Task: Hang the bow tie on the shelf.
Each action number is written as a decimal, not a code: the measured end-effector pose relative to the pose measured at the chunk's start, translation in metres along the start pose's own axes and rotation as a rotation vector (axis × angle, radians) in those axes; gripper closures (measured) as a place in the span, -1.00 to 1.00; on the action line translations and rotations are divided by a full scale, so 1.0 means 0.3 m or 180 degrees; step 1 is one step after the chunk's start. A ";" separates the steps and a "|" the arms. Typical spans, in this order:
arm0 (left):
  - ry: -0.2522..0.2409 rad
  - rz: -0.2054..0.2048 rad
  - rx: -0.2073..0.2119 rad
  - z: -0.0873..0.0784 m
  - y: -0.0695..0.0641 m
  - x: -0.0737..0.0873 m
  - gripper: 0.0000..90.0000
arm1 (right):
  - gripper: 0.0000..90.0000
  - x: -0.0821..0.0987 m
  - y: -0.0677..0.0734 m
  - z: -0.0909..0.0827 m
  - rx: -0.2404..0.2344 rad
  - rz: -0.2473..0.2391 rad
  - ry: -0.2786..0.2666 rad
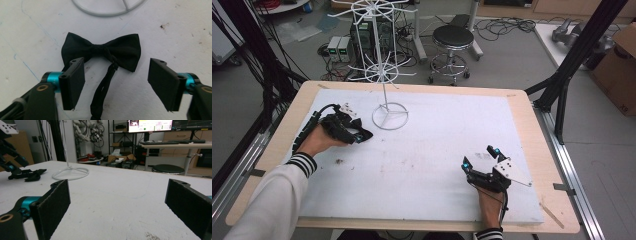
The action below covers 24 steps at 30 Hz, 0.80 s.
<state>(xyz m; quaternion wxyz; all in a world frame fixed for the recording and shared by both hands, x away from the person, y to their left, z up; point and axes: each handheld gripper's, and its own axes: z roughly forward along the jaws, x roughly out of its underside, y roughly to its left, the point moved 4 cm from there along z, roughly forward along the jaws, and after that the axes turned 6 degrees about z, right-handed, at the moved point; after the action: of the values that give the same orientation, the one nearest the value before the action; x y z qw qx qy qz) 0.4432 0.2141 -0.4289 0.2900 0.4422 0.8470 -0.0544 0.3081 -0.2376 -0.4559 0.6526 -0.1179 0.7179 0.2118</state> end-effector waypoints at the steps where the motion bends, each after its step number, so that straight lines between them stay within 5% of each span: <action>1: 0.0000 0.0000 0.0000 0.000 0.000 0.000 -0.26 | -0.89 0.000 0.000 0.000 0.0000 0.0000 0.0000; 8: 0.0244 -0.0089 -0.0006 0.032 0.019 0.016 0.05 | -0.89 0.000 0.000 -0.002 0.0003 0.0000 -0.0005; 24: 0.0415 -0.0154 0.0044 0.063 0.022 0.028 0.46 | -0.89 0.000 0.000 0.000 0.0013 -0.0012 0.0000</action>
<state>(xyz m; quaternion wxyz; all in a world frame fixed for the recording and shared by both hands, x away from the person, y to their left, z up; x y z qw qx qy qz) 0.4530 0.2176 -0.4482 0.2298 0.4261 0.8742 -0.0382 0.3080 -0.2377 -0.4559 0.6532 -0.1179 0.7181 0.2092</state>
